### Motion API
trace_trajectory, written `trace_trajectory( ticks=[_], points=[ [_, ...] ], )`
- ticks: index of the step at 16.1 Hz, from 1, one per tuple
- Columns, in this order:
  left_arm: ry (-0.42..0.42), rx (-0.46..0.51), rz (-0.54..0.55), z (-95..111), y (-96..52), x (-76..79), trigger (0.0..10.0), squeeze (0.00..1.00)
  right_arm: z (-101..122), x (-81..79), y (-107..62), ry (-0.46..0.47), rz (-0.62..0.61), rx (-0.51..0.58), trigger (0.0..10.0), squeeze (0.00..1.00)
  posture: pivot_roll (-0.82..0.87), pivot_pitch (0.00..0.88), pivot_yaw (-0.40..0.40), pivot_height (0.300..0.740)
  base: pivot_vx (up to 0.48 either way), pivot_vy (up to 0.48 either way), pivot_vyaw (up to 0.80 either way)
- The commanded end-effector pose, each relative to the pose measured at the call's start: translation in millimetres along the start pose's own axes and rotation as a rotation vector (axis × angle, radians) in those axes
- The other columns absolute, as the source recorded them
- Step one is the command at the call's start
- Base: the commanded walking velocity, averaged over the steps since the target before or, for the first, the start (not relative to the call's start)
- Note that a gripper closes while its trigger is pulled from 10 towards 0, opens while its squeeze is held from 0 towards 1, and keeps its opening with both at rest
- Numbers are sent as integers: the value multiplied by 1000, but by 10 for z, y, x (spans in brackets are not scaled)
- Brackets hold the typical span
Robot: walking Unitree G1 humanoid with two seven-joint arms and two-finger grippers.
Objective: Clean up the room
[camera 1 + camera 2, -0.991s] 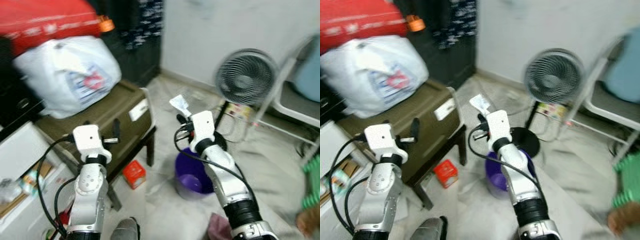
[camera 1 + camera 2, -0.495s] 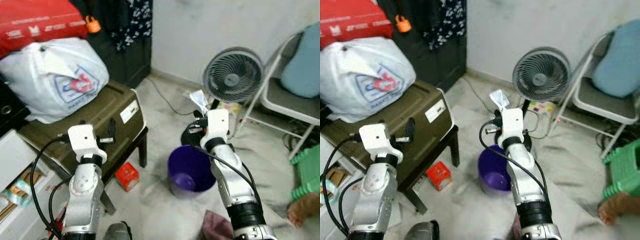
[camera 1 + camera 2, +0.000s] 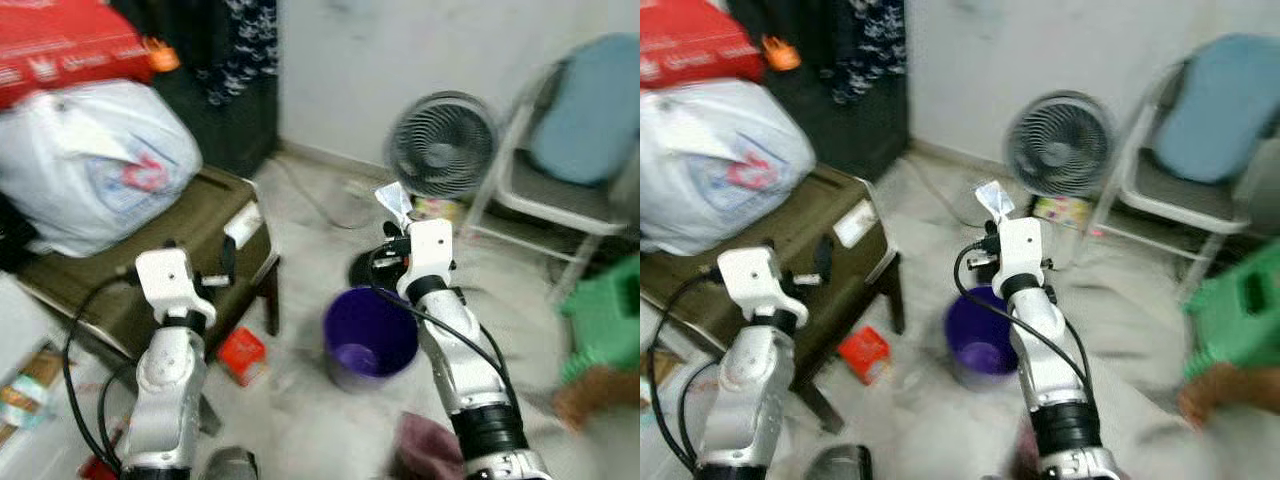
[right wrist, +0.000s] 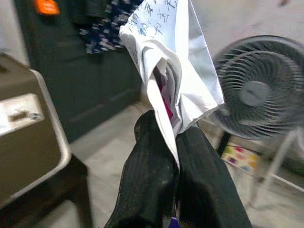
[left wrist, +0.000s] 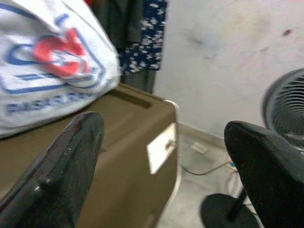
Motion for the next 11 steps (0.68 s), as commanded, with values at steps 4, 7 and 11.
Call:
trace_trajectory(
  ticks=[4,7,11],
  points=[
    [23,7,13,26,-34,-50,10000,0,65,63,10,10,-16,12,10000,0,-13,0,-58,740,0,0,0],
    [33,16,21,55,-76,-69,10000,0,58,154,-33,13,-53,7,10000,0,-14,0,-57,740,0,0,-800],
    [-8,-5,-17,20,-88,-48,10000,0,40,168,-67,13,-65,1,10000,0,-25,0,-54,740,0,0,-600]
  ],
)
Point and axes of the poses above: a point about 5 cm out from each wrist's last joint towards the gripper, its own y axis pointing out of the wrist towards the gripper, its own z axis along the axis of the wrist's last joint, x = y × z, the point moved 1 cm from there along y, pointing out of the wrist towards the gripper, and after that the axes turned 10 degrees about -y, right-handed, at the moved point
